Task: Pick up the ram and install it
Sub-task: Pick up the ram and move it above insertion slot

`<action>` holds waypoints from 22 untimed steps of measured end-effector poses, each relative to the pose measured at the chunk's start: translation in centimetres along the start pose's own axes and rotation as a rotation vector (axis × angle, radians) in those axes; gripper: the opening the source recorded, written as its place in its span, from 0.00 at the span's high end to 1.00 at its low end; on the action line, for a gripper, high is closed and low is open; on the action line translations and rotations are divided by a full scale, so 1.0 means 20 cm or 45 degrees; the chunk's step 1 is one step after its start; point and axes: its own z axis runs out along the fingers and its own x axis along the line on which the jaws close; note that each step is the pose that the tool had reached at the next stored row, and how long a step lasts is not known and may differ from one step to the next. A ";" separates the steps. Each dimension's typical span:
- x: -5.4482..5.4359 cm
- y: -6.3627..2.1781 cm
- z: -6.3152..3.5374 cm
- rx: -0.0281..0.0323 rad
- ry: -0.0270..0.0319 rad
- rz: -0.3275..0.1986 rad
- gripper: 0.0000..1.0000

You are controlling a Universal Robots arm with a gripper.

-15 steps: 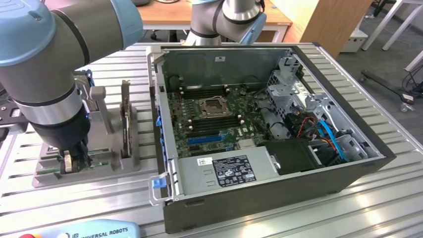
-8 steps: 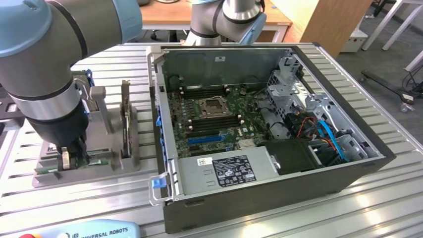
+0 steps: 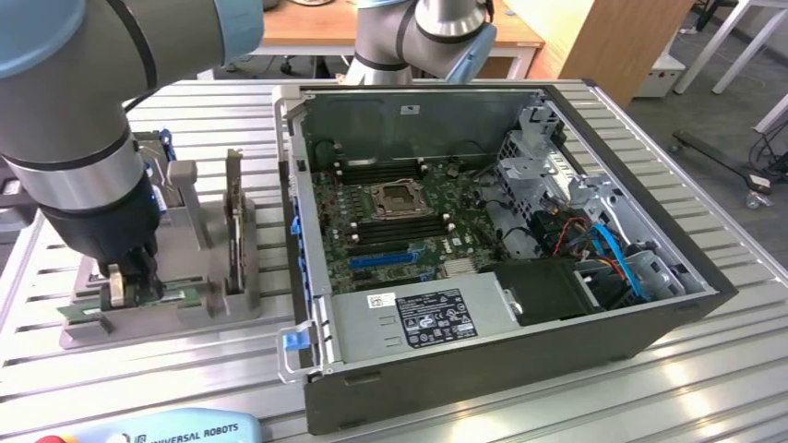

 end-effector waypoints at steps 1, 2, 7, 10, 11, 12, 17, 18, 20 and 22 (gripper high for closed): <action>0.00 0.000 -0.010 0.0000 0.0000 0.000 0.89; 0.00 0.001 -0.021 0.0001 -0.0001 0.000 0.89; 0.00 0.003 -0.075 0.0001 0.0000 0.000 0.89; 0.00 0.004 -0.111 0.0002 0.0000 0.000 0.89; 0.00 0.005 -0.123 0.0003 -0.0002 0.000 0.89; 0.00 0.006 -0.137 0.0004 -0.0001 0.000 0.89; -0.01 0.008 -0.201 0.0008 -0.0001 0.000 0.89; -0.01 0.009 -0.213 0.0011 -0.0001 0.001 0.89; -0.01 0.010 -0.239 0.0015 -0.0001 0.001 0.89; -0.01 0.011 -0.272 0.0018 -0.0001 0.001 0.89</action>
